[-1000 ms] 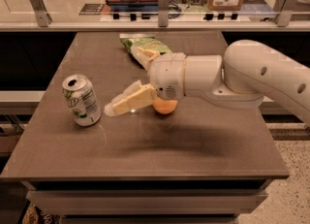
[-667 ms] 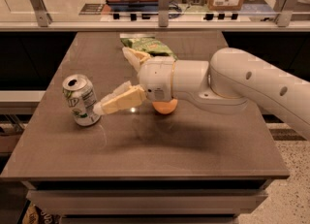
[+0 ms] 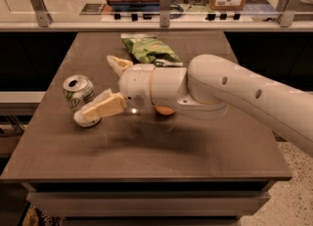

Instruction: Knock 7up can over

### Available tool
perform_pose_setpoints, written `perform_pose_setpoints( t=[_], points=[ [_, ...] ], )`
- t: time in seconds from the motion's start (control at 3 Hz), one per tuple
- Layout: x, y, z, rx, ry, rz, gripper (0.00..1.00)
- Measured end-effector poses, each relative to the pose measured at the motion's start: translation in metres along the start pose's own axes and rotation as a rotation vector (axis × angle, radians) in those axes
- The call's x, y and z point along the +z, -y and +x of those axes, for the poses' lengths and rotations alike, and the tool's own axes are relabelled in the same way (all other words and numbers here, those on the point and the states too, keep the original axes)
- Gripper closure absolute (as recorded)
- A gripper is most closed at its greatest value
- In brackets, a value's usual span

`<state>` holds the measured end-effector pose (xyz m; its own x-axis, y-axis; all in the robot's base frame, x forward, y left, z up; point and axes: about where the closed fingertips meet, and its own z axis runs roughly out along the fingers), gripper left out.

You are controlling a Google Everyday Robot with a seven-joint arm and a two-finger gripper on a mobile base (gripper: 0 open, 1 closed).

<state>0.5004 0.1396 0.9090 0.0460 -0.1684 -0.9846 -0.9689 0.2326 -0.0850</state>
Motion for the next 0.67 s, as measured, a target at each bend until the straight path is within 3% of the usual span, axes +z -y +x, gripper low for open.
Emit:
perform_pose_setpoints(
  t=[0.67],
  points=[
    [0.0203,-0.001,0.0102,0.014,-0.03,-0.003,0.0]
  ],
)
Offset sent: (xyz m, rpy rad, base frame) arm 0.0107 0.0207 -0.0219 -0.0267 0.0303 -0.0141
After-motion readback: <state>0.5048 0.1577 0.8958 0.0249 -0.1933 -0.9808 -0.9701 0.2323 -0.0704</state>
